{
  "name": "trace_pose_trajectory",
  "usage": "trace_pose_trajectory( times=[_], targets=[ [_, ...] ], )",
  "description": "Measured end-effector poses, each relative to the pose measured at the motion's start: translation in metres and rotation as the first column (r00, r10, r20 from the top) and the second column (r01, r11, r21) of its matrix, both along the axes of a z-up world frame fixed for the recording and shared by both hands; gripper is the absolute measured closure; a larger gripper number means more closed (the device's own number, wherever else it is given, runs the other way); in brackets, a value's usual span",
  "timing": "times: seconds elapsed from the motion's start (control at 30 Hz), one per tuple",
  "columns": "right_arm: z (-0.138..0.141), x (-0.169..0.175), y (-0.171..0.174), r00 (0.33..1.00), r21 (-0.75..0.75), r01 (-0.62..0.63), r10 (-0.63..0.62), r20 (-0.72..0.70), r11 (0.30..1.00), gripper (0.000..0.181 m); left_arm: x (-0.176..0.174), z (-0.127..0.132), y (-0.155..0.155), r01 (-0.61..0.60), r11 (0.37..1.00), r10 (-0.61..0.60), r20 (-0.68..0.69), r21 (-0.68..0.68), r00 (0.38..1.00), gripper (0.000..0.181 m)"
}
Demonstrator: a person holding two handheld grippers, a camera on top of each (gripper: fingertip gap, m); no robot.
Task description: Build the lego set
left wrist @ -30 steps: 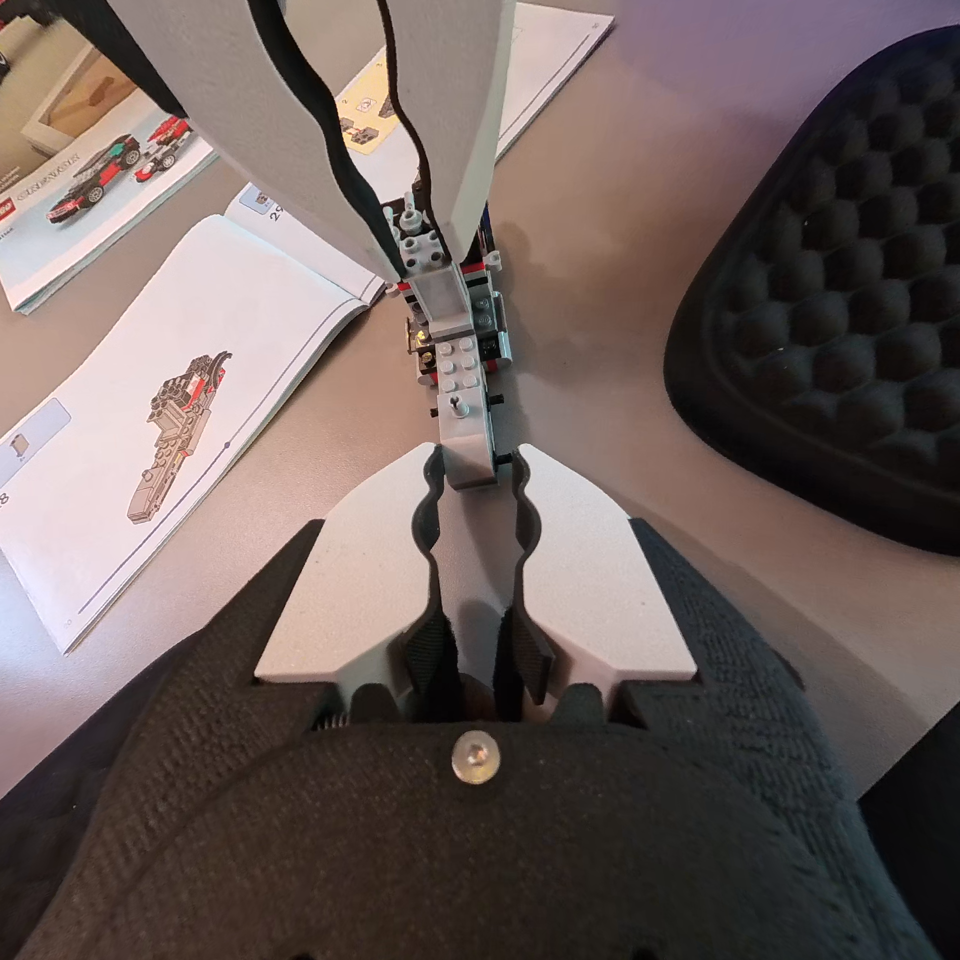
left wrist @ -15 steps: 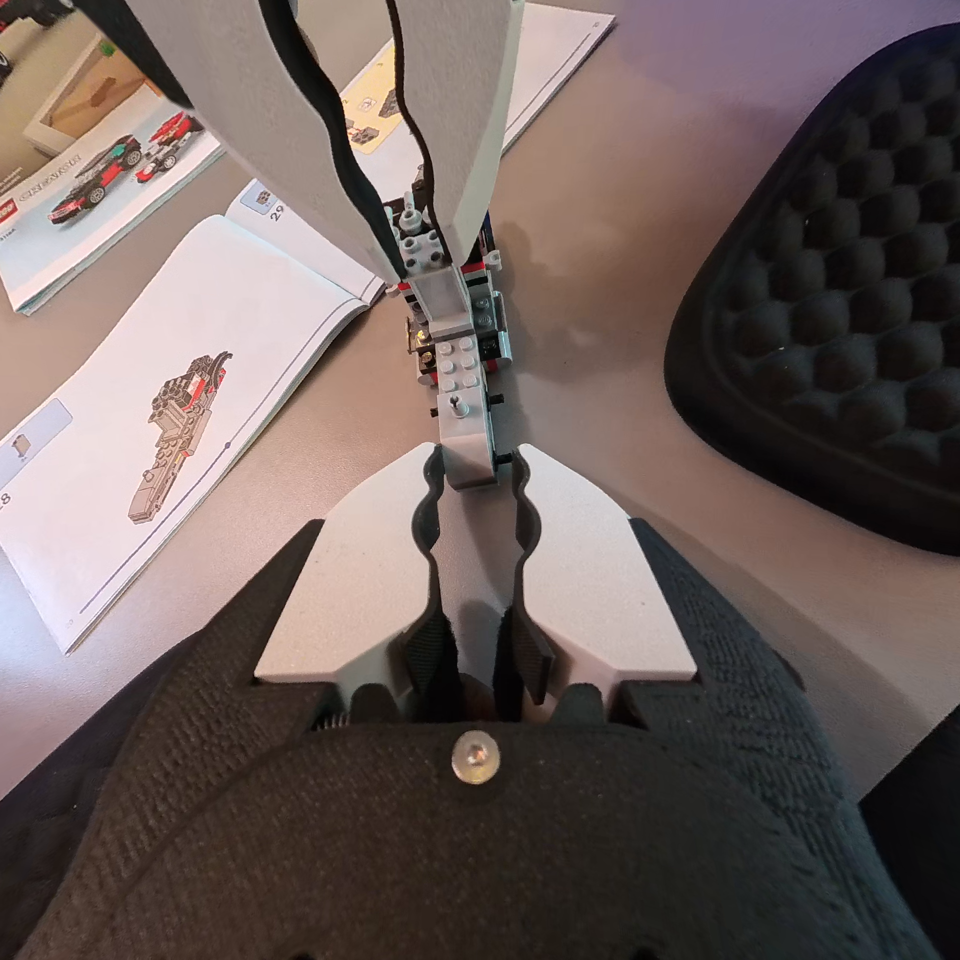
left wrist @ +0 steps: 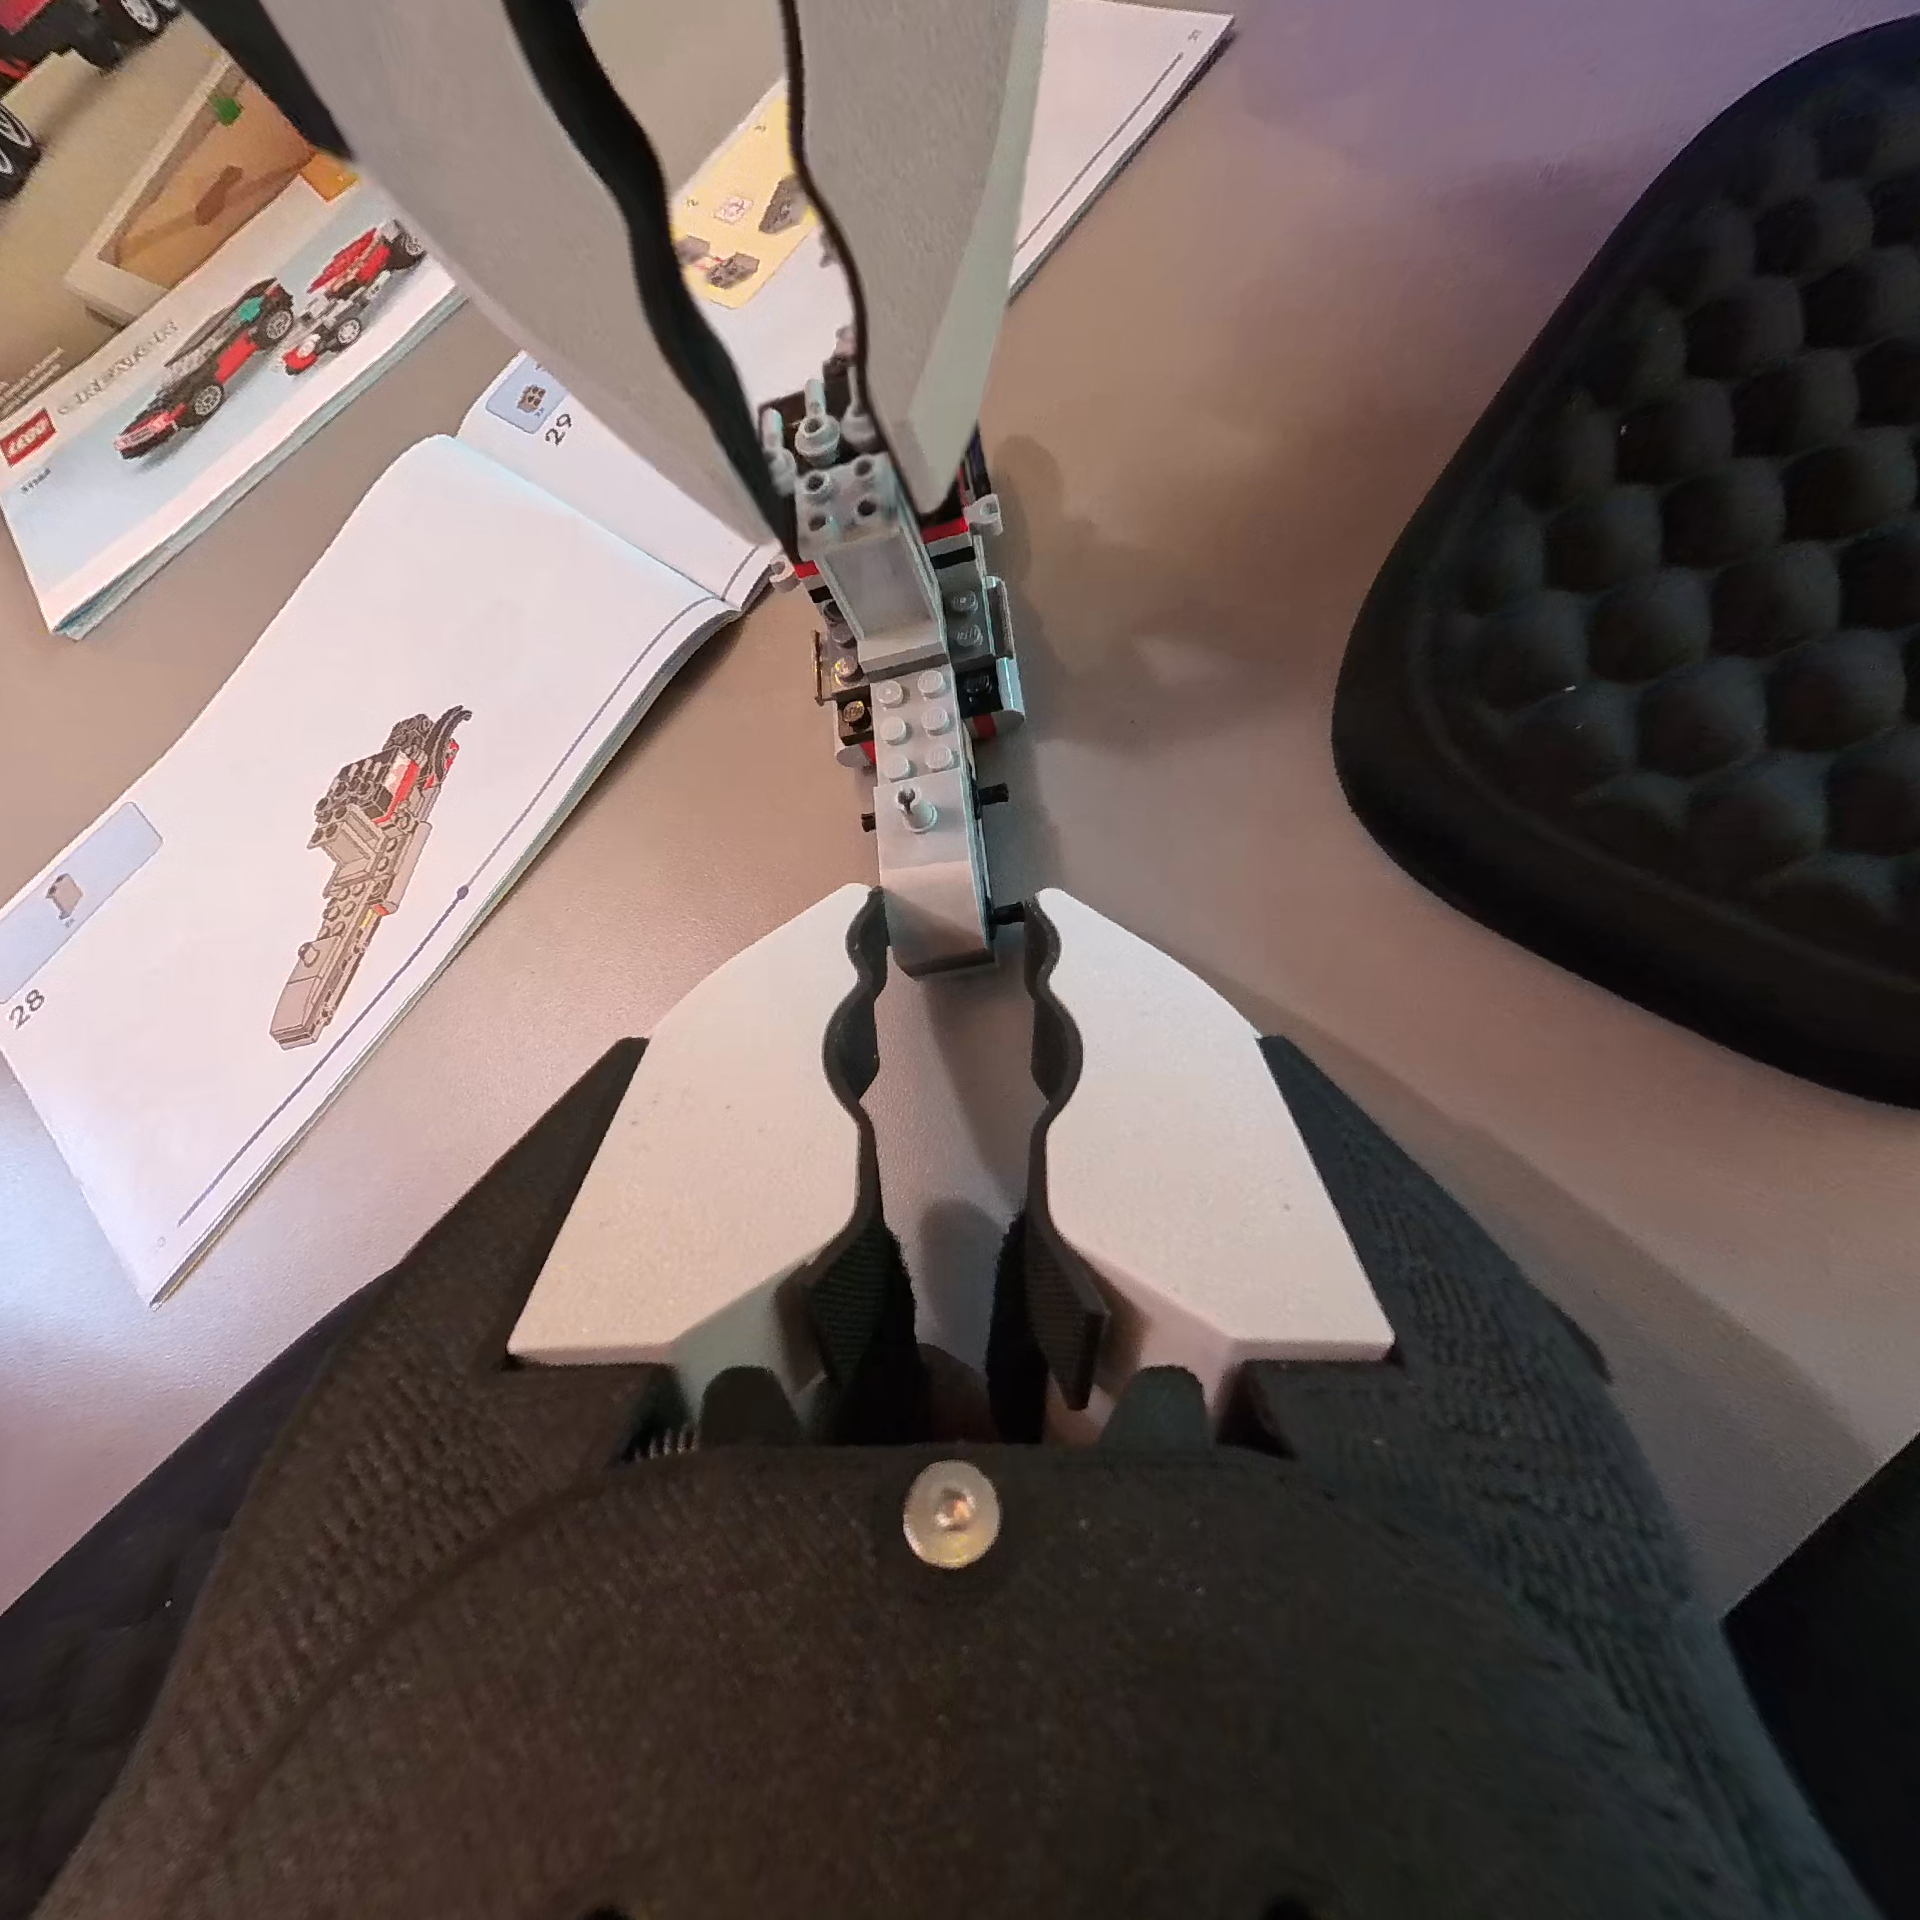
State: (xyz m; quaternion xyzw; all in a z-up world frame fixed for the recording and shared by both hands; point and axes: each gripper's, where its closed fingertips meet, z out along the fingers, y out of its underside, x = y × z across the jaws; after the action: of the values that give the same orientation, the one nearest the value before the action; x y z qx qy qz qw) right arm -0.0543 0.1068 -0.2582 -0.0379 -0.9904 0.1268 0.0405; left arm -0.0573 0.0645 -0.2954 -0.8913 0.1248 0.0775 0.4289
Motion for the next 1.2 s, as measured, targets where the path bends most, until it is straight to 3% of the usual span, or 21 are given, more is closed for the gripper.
trace_pose_trajectory(
  times=[0.07,0.17,0.27,0.4,0.5,0.63,0.73,0.87,1.0,1.2],
  targets=[
    [0.008,-0.004,-0.001,0.994,-0.059,0.104,-0.105,-0.015,0.993,0.144,0.000,-0.001,0.000,0.000,1.000,0.000,-0.003,-0.007,1.000,0.156],
    [0.024,-0.009,0.002,0.957,-0.155,0.264,-0.279,-0.079,0.952,0.134,0.001,-0.002,-0.001,0.002,1.000,-0.002,0.002,-0.013,1.000,0.156],
    [0.033,-0.009,0.011,0.866,-0.229,0.420,-0.463,-0.188,0.878,0.132,0.003,-0.002,-0.001,0.012,1.000,-0.012,0.006,-0.014,1.000,0.154],
    [0.024,0.004,0.021,0.650,-0.369,0.638,-0.730,-0.213,0.676,0.126,0.011,-0.001,-0.003,0.063,0.998,-0.063,0.033,-0.016,0.997,0.136],
    [0.006,0.017,0.023,0.488,-0.433,0.740,-0.854,-0.182,0.515,0.120,0.019,0.006,-0.006,0.113,0.994,-0.112,0.122,0.002,0.986,0.130],
    [-0.005,0.023,0.028,0.270,-0.541,0.802,-0.961,-0.054,0.255,0.120,0.019,0.038,-0.010,0.134,0.981,-0.171,0.285,0.144,0.943,0.130],
    [-0.018,0.022,0.034,0.178,-0.534,0.836,-0.983,0.049,0.125,0.118,0.002,0.070,-0.014,0.071,0.959,-0.191,0.439,0.276,0.878,0.140],
    [-0.024,0.009,0.034,0.184,-0.541,0.834,-0.979,0.090,0.107,0.111,-0.027,0.093,-0.015,0.022,0.933,-0.230,0.546,0.360,0.806,0.130],
    [-0.025,0.002,0.036,0.244,-0.550,0.818,-0.968,0.064,0.170,0.115,-0.047,0.100,-0.010,0.048,0.904,-0.269,0.475,0.426,0.838,0.094],
    [-0.025,-0.013,0.025,0.392,-0.586,0.753,-0.920,0.033,0.299,0.116,-0.047,0.076,-0.004,0.221,0.915,-0.331,0.312,0.338,0.891,0.087]
  ],
)
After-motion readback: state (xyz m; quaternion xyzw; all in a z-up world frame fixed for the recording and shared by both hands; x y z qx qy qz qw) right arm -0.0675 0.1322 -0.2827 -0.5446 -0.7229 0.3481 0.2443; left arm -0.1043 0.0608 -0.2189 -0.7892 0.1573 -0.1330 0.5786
